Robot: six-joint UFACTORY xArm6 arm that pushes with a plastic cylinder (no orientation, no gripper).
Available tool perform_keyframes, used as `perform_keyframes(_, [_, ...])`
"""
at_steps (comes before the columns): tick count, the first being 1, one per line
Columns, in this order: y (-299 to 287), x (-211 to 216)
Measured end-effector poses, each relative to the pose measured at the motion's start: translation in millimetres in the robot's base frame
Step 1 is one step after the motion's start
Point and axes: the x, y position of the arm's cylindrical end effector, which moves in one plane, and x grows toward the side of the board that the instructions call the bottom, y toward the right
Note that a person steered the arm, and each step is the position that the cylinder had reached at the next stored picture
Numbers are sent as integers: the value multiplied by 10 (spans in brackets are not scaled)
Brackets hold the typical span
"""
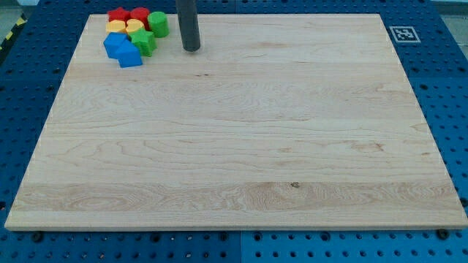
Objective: Move your arm to the bottom left of the triangle
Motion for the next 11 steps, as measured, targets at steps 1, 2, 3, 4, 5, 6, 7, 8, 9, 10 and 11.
perform_keyframes(1, [10,0])
perform_keyframes(2, [277,160])
perform_keyframes(3, [604,614])
perform_keyframes(4, [606,615])
perform_keyframes(5, [648,742])
perform_keyframes(6, [695,1219])
perform_keyframes(7, [196,1728])
perform_keyframes(8, [-761,2013])
perform_keyframes(9, [-1622,2019])
perform_keyframes(10, [-1899,2019])
perform_keyframes(11, [-1899,2019])
